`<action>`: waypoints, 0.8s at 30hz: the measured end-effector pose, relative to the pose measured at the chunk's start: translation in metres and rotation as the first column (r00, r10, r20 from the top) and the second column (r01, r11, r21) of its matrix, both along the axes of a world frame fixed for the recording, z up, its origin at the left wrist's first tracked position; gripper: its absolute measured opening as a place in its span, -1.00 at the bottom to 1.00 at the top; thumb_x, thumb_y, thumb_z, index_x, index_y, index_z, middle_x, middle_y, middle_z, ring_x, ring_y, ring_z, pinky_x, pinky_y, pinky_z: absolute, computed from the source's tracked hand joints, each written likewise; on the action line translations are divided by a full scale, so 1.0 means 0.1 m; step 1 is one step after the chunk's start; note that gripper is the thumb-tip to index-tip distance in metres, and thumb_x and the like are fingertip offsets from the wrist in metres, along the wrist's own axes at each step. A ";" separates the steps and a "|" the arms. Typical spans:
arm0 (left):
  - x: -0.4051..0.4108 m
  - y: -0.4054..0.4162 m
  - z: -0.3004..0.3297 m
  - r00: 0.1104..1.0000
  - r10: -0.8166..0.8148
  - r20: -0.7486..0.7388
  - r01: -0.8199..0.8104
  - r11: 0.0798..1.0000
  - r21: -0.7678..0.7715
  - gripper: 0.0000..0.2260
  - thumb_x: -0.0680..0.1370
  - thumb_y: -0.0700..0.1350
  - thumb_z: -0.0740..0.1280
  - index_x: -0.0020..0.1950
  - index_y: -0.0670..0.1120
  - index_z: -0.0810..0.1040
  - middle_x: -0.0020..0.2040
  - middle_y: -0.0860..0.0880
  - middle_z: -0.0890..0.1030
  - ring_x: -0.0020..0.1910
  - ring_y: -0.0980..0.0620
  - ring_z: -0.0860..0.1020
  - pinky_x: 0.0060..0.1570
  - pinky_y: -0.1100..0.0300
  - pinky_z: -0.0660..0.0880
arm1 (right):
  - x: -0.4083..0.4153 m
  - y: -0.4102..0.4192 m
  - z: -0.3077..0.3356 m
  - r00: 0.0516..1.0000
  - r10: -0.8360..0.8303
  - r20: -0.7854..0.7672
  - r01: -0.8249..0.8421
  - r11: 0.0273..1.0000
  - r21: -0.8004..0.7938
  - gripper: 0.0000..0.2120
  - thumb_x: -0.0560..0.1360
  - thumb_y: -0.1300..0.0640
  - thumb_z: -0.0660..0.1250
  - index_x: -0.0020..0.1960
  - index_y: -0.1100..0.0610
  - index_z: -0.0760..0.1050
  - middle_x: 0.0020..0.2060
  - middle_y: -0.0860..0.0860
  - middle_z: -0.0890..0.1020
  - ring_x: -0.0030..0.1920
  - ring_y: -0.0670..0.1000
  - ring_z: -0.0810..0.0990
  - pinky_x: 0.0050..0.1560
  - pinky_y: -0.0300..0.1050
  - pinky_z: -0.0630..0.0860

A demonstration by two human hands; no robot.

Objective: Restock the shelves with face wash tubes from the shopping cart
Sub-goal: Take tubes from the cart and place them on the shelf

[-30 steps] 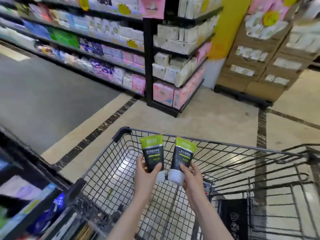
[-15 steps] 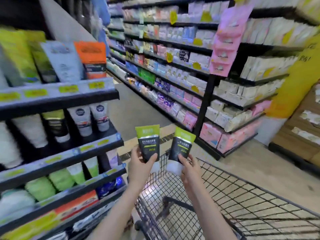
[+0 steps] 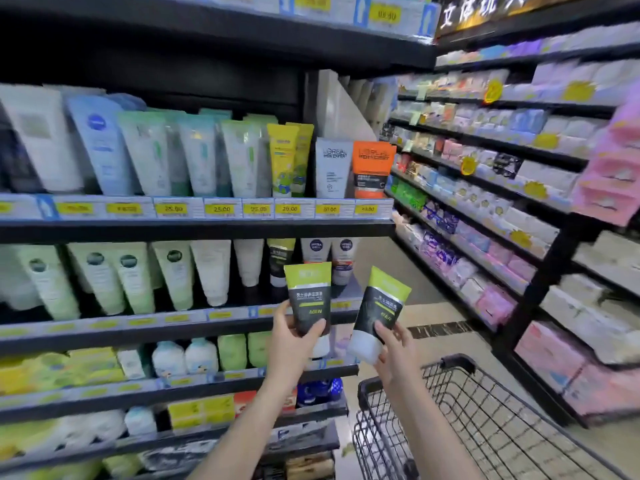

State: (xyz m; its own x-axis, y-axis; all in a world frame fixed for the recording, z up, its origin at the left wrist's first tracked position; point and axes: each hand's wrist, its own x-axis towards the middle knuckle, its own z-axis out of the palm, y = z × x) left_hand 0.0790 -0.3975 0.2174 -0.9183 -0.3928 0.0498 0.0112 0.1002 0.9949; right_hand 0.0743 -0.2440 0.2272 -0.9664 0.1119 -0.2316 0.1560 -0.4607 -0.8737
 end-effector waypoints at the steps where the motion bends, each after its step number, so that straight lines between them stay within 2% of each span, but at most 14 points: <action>1: 0.00 -0.11 0.00 1.000 0.023 0.014 -0.023 1.000 -0.021 -0.51 0.44 -0.10 0.45 0.27 0.02 0.29 -0.12 0.15 0.56 -0.11 0.11 0.57 -0.01 0.13 0.48 | -0.02 -0.10 0.02 1.000 0.020 0.003 -0.020 1.000 0.002 -0.64 0.51 0.25 0.31 0.26 0.08 0.31 -0.17 0.00 0.59 -0.21 -0.02 0.57 -0.32 -0.19 0.51; 4: 0.00 -0.40 0.01 0.997 0.072 0.025 -0.070 0.994 -0.082 -0.49 0.43 -0.04 0.45 0.29 0.01 0.29 -0.02 0.05 0.59 -0.05 0.04 0.57 0.07 0.06 0.50 | -0.08 -0.33 0.01 0.999 0.045 0.007 -0.045 0.999 0.018 -0.54 0.52 0.23 0.31 0.36 0.11 0.27 -0.12 0.02 0.57 -0.14 -0.02 0.55 -0.19 -0.17 0.46; 6: -0.02 -0.58 0.00 0.996 0.083 0.032 -0.080 0.991 -0.104 -0.48 0.44 -0.04 0.44 0.32 -0.03 0.30 -0.02 0.04 0.57 -0.05 0.03 0.55 0.06 0.10 0.48 | -0.11 -0.47 0.02 0.998 0.055 0.007 -0.056 0.998 0.036 -0.49 0.52 0.22 0.32 0.41 0.13 0.23 0.00 0.07 0.55 -0.04 0.02 0.52 0.02 -0.13 0.43; 7: -0.05 -0.66 0.00 0.996 0.085 0.034 -0.080 0.991 -0.109 -0.46 0.45 -0.04 0.43 0.35 -0.06 0.29 -0.02 0.04 0.55 -0.05 0.04 0.54 0.03 0.14 0.46 | -0.14 -0.54 0.03 0.998 0.064 0.011 -0.064 0.997 0.048 -0.50 0.51 0.22 0.32 0.40 0.12 0.24 0.00 0.08 0.55 -0.04 0.04 0.52 0.04 -0.10 0.43; 9: -0.09 -0.81 -0.01 0.995 0.091 0.040 -0.086 0.990 -0.116 -0.45 0.46 -0.04 0.43 0.38 -0.09 0.30 0.02 0.02 0.54 -0.03 0.06 0.52 0.01 0.18 0.43 | -0.19 -0.67 0.04 0.998 0.060 0.028 -0.061 0.997 0.046 -0.52 0.51 0.23 0.33 0.37 0.11 0.26 -0.09 0.04 0.54 -0.08 0.05 0.54 -0.02 -0.05 0.46; 12: -0.20 -0.97 -0.02 0.994 0.085 0.063 -0.076 0.988 -0.132 -0.46 0.46 -0.02 0.42 0.37 -0.08 0.32 0.08 0.02 0.54 0.04 0.02 0.53 0.08 0.12 0.46 | -0.28 -0.81 0.01 0.998 0.021 0.056 -0.022 0.999 0.025 -0.55 0.50 0.22 0.34 0.33 0.10 0.29 -0.03 0.11 0.50 -0.01 0.11 0.53 -0.04 -0.03 0.48; 15: -0.31 -1.07 -0.02 0.993 0.090 0.077 -0.078 0.987 -0.144 -0.48 0.45 0.00 0.43 0.35 -0.07 0.35 0.16 -0.01 0.57 0.11 -0.02 0.55 0.13 0.05 0.48 | -0.32 -0.89 0.00 0.997 0.000 0.080 0.000 1.000 0.000 -0.64 0.50 0.25 0.34 0.22 0.10 0.30 -0.07 0.12 0.52 -0.19 0.06 0.54 -0.36 -0.16 0.54; 17: -0.40 -1.13 0.01 0.992 0.104 0.073 -0.091 0.982 -0.165 -0.51 0.45 -0.01 0.43 0.32 -0.08 0.38 0.16 -0.02 0.57 0.11 -0.01 0.55 0.06 0.13 0.46 | -0.37 -0.92 -0.01 0.997 -0.007 0.080 0.009 1.000 -0.025 -0.67 0.50 0.27 0.33 0.20 0.12 0.31 -0.11 0.09 0.53 -0.21 0.05 0.54 -0.49 -0.25 0.52; 20: -0.53 -1.18 0.04 0.988 0.135 0.070 -0.122 0.978 -0.168 -0.53 0.45 -0.03 0.43 0.30 -0.08 0.41 0.15 -0.01 0.57 0.09 0.02 0.53 -0.04 0.23 0.38 | -0.43 -0.91 -0.04 0.996 -0.019 0.085 0.020 1.000 -0.007 -0.67 0.50 0.25 0.33 0.19 0.11 0.29 -0.10 0.11 0.55 -0.24 0.07 0.55 -0.54 -0.24 0.51; 24: -0.72 -1.22 0.02 0.981 0.174 0.084 -0.152 0.963 -0.222 -0.51 0.44 0.01 0.43 0.31 -0.05 0.39 0.16 0.02 0.57 0.11 0.02 0.53 -0.07 0.22 0.35 | -0.57 -0.91 -0.08 0.997 -0.035 0.075 0.037 0.999 -0.025 -0.67 0.50 0.26 0.33 0.20 0.12 0.30 -0.04 0.11 0.54 -0.24 0.04 0.55 -0.53 -0.28 0.51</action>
State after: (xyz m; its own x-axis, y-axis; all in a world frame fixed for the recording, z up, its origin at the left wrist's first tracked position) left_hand 0.0070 -0.5193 0.2198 -0.8470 -0.5283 0.0585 -0.1232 0.3022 0.9452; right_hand 0.0172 -0.3354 0.2187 -0.9417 0.1389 -0.3064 0.2035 -0.4900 -0.8477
